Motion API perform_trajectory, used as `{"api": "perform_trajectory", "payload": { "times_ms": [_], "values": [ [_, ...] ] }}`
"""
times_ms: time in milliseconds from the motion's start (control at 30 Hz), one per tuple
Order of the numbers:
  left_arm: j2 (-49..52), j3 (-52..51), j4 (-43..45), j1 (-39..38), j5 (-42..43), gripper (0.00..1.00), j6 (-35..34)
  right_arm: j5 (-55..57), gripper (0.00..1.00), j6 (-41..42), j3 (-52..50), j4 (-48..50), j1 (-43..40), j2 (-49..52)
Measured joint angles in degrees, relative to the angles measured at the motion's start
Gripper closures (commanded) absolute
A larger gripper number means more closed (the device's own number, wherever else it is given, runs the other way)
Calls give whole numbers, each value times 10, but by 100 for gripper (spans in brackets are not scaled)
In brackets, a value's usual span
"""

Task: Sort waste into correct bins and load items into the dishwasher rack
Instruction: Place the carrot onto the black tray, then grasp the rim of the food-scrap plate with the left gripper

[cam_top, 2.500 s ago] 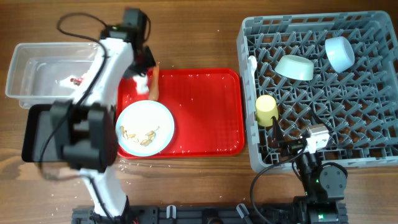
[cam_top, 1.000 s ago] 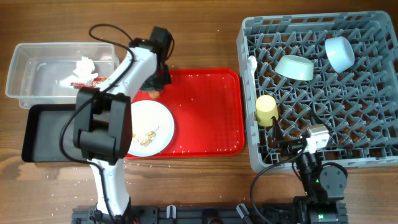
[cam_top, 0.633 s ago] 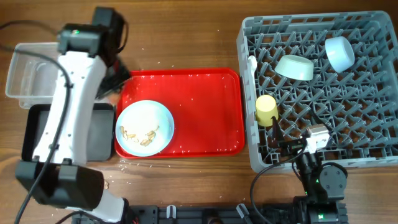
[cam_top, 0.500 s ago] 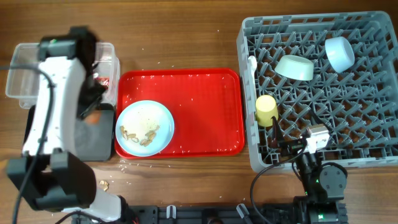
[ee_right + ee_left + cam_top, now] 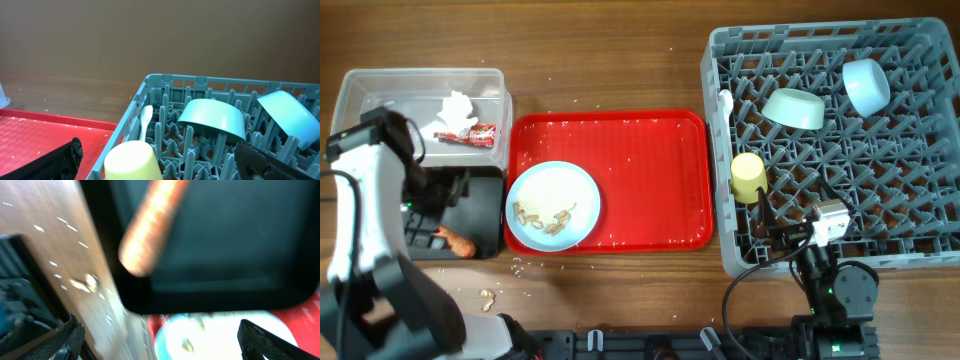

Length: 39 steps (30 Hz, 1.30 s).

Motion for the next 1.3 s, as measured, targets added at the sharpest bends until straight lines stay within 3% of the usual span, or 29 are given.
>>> {"api": "perform_trajectory", "payload": {
  "times_ms": [67,233,300,400,433,467,533,567,600,767,867,1300],
  "values": [
    [-53,0,26,-92,15,8,19,0,0,0,0,0,0,0],
    [-53,1,108,-403,-49,43,79,-2,0,0,0,0,-1,0],
    [-12,1,118,-513,-102,44,90,-4,0,0,0,0,-1,0],
    [70,1,133,-597,-155,52,97,-6,0,0,0,0,-2,0],
    [99,1,135,-609,-163,54,98,-6,0,0,0,0,-2,0],
    [126,0,136,-613,-170,64,99,-6,0,0,0,0,-2,0],
    [169,0,149,-613,-181,67,100,-6,0,0,0,0,-2,0],
    [197,0,164,-613,-184,88,102,-6,0,0,0,0,-2,0],
    [205,0,172,-613,-186,96,102,-6,0,0,0,0,-2,0],
    [220,1,193,-612,-196,96,104,-6,0,0,0,0,-2,0],
    [221,23,151,-604,-195,96,119,-6,0,0,0,0,-2,0],
    [219,294,-10,-574,-191,96,228,-6,0,0,0,0,-2,0]
  ]
}}
